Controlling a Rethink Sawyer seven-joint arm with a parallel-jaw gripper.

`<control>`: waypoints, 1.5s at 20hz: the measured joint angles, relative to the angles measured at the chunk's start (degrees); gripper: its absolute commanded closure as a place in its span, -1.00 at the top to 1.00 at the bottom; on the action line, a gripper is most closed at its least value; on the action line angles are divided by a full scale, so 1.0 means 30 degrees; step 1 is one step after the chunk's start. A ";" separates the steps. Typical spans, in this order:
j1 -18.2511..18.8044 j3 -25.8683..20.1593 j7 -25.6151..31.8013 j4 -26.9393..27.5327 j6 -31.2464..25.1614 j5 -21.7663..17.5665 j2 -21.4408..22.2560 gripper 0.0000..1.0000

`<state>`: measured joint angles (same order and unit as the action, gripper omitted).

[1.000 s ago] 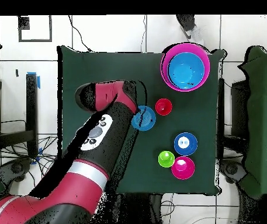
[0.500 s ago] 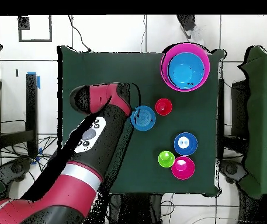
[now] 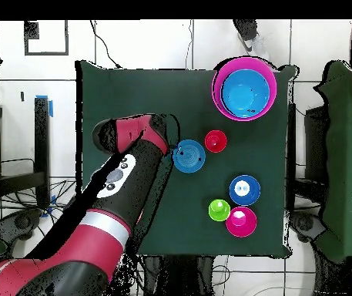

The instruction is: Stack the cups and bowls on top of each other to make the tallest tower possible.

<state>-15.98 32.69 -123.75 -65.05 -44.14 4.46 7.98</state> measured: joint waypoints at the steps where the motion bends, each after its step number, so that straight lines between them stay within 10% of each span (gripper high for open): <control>1: 0.0001 0.0006 -0.0002 0.0001 0.0022 0.0000 -0.0079 1.00; 30: 0.0002 0.0583 -0.0023 0.0000 0.0829 0.0004 -0.0831 1.00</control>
<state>-15.97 34.44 -123.82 -65.05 -41.65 4.47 5.49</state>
